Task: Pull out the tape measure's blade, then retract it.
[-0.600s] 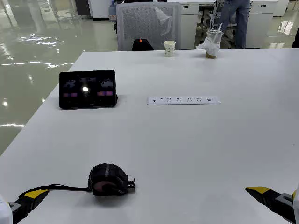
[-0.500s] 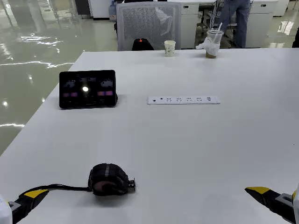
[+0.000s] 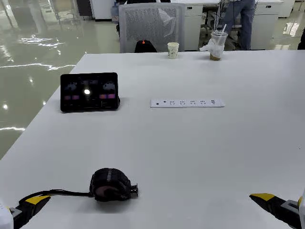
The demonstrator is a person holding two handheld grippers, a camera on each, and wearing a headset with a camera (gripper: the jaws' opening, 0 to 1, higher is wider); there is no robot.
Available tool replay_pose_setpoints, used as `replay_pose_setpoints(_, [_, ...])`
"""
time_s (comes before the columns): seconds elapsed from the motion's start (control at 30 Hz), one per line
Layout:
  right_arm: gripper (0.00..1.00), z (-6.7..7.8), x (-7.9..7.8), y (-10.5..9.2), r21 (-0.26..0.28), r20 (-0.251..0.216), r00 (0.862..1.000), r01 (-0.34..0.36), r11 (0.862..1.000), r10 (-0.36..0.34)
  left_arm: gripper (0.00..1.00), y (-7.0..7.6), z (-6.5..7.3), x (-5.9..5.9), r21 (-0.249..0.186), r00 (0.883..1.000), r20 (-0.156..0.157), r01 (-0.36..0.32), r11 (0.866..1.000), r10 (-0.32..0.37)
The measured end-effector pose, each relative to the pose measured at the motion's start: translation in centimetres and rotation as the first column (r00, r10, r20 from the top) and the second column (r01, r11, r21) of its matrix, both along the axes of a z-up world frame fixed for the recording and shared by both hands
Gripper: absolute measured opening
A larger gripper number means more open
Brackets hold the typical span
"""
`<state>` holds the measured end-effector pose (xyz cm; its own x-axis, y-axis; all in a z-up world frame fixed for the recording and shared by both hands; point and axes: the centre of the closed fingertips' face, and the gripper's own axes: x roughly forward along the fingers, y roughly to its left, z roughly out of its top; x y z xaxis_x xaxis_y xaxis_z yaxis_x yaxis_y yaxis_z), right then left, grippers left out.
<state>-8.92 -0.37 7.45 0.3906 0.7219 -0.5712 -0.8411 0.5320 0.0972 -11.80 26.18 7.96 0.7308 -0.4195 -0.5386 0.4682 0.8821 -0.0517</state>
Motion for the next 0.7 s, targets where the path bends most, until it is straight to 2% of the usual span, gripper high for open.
replay_pose_setpoints(0.7, [0.97,-0.08,0.08,0.09,-0.007,0.002,1.000,-0.017,1.000,0.017,0.99,-0.39,-0.30,0.15,0.017,0.999,-0.010,0.033,0.999,-0.033])
